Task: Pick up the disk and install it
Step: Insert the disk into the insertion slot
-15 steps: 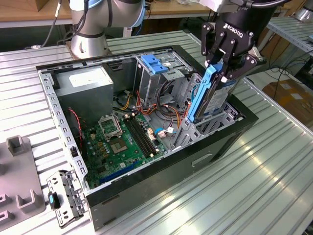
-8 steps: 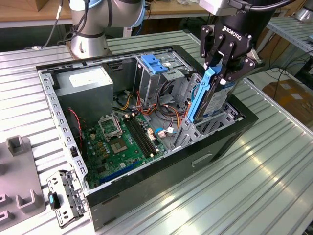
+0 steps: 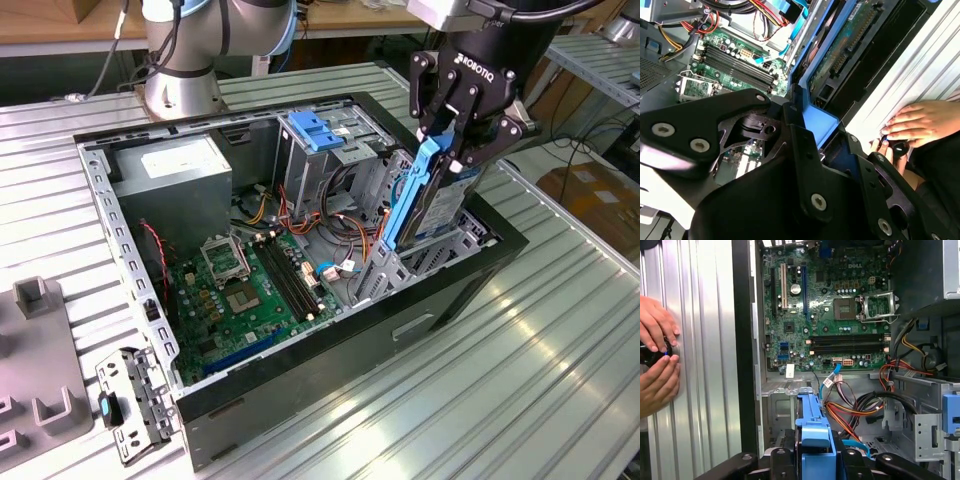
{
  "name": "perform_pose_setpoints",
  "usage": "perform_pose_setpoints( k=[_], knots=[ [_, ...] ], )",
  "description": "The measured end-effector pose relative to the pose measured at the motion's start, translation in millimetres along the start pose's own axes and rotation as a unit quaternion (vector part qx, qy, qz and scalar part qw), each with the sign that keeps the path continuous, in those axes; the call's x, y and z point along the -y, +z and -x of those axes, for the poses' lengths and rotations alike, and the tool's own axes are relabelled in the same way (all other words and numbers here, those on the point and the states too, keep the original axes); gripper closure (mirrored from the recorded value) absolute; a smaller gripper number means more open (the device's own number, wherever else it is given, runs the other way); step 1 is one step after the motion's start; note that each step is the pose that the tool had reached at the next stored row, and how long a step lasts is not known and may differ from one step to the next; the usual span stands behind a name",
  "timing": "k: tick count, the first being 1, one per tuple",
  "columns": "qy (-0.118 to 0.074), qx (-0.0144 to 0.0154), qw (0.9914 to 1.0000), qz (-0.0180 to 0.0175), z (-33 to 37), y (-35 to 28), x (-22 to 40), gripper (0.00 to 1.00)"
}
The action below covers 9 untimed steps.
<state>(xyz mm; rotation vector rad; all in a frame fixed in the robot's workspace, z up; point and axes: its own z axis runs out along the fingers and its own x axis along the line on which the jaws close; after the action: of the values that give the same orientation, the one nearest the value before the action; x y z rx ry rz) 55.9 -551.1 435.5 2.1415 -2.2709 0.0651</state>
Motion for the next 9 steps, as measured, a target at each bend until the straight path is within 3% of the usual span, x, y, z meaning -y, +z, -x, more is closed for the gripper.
perform_pose_setpoints(
  k=[2, 3, 9],
  knots=[
    [0.000, 0.0001, 1.00000, 0.0000, 0.1, 1.2, 0.1, 0.62],
    [0.000, 0.0001, 1.00000, 0.0000, 0.2, 3.0, 0.1, 0.55],
    [0.000, 0.0000, 1.00000, 0.0000, -0.4, 14.2, 0.0, 0.55]
  ],
)
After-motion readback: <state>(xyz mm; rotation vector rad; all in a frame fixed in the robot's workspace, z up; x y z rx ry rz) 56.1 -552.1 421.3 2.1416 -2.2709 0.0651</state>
